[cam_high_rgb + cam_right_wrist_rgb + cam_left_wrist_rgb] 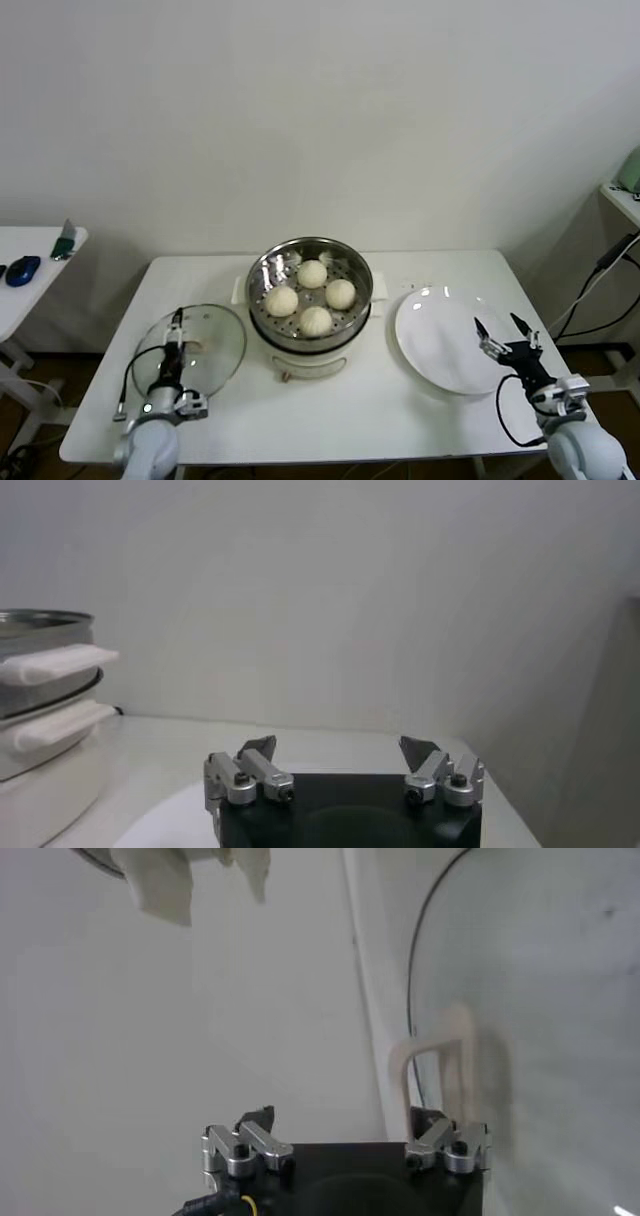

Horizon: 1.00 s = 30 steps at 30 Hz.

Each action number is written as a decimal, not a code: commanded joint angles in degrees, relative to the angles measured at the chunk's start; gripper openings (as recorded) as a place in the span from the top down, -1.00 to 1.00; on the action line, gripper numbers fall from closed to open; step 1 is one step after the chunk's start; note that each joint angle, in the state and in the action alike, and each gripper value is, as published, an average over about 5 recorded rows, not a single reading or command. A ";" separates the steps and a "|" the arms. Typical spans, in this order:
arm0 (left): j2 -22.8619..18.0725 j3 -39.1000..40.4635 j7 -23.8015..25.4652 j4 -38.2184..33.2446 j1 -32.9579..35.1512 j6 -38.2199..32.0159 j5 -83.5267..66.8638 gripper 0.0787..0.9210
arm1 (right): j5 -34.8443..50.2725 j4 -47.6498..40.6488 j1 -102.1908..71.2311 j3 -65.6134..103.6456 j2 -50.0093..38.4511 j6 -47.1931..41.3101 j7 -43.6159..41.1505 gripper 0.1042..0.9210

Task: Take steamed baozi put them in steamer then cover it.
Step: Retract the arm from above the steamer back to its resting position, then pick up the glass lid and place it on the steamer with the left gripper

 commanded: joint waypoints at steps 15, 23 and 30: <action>0.13 0.44 -0.11 1.58 -1.53 -2.30 -4.79 0.19 | -3.98 -1.91 0.68 -0.21 1.72 1.07 -1.41 -0.76; 1.38 0.11 0.05 -3.09 0.88 -1.34 -6.76 0.72 | -4.68 -2.33 0.89 -0.42 1.93 1.45 -1.57 -0.76; 3.23 -1.11 -0.22 -12.56 6.52 3.20 -8.61 0.85 | -4.75 -2.56 1.28 -0.49 1.80 1.64 -1.58 -0.76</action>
